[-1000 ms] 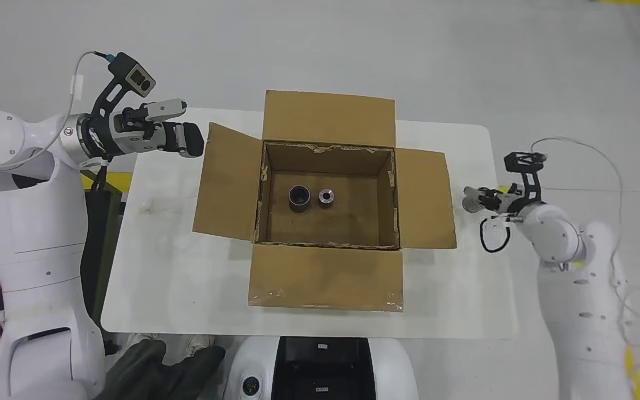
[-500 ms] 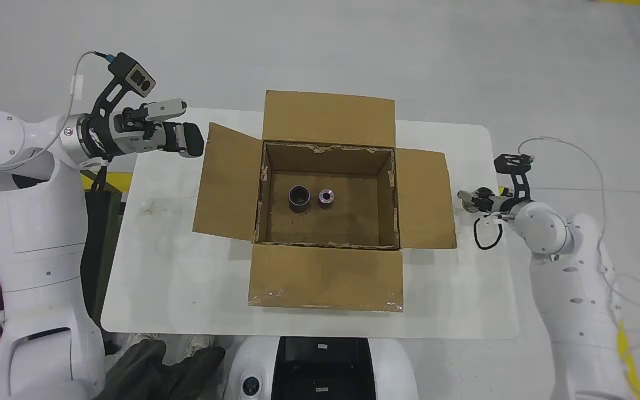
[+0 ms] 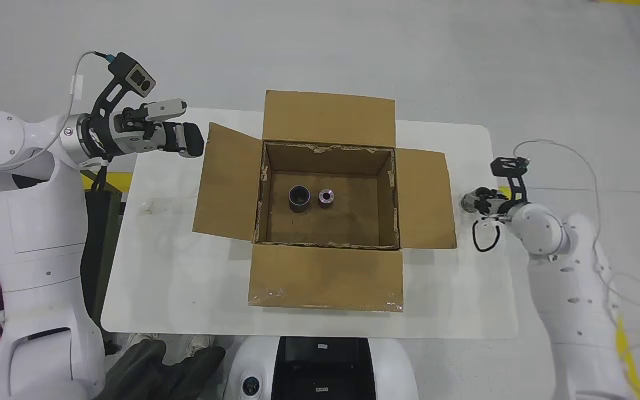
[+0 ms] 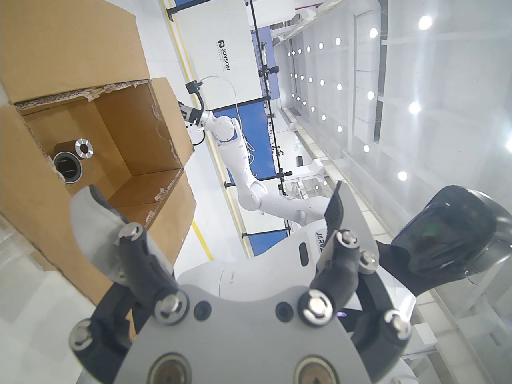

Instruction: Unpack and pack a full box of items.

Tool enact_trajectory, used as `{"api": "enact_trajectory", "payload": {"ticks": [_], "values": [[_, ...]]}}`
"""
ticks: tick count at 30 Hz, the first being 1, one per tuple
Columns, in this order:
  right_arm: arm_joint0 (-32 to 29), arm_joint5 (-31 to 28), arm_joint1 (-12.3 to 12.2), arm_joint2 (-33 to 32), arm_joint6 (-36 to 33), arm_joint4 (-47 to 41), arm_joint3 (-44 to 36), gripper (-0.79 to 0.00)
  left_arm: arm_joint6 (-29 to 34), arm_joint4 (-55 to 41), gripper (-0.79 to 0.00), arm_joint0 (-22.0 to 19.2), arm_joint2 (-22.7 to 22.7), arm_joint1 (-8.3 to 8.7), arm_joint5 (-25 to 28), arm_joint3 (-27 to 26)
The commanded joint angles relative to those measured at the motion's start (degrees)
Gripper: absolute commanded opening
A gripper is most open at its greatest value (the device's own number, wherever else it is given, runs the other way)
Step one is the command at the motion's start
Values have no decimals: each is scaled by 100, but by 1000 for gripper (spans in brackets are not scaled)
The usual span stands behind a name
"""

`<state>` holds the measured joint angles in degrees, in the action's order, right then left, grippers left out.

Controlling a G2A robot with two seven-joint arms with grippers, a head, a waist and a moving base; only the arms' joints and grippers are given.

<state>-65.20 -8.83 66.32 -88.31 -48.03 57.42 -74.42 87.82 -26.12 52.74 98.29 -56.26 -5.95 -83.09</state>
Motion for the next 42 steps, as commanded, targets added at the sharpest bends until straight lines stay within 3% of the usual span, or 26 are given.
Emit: {"api": "enact_trajectory", "payload": {"ticks": [1, 6, 9, 18, 29, 42], "values": [[-10, 3, -7, -10, 16, -18, -16, -548, 0, 0, 0, 0, 0, 0, 0, 0], [-18, 31, -27, -29, 51, -43, -45, -637, 0, 0, 0, 0, 0, 0, 0, 0], [-47, 21, -39, -36, 87, -57, -95, -785, 0, 0, 0, 0, 0, 0, 0, 0], [-399, -10, -99, -300, 396, -185, -580, -785, 0, 0, 0, 0, 0, 0, 0, 0], [-1341, 199, -172, -795, 716, -150, -2101, -785, 0, 0, 0, 0, 0, 0, 0, 0], [-1999, 415, -185, -1067, 1180, -95, -3570, -785, 0, 0, 0, 0, 0, 0, 0, 0]]}}
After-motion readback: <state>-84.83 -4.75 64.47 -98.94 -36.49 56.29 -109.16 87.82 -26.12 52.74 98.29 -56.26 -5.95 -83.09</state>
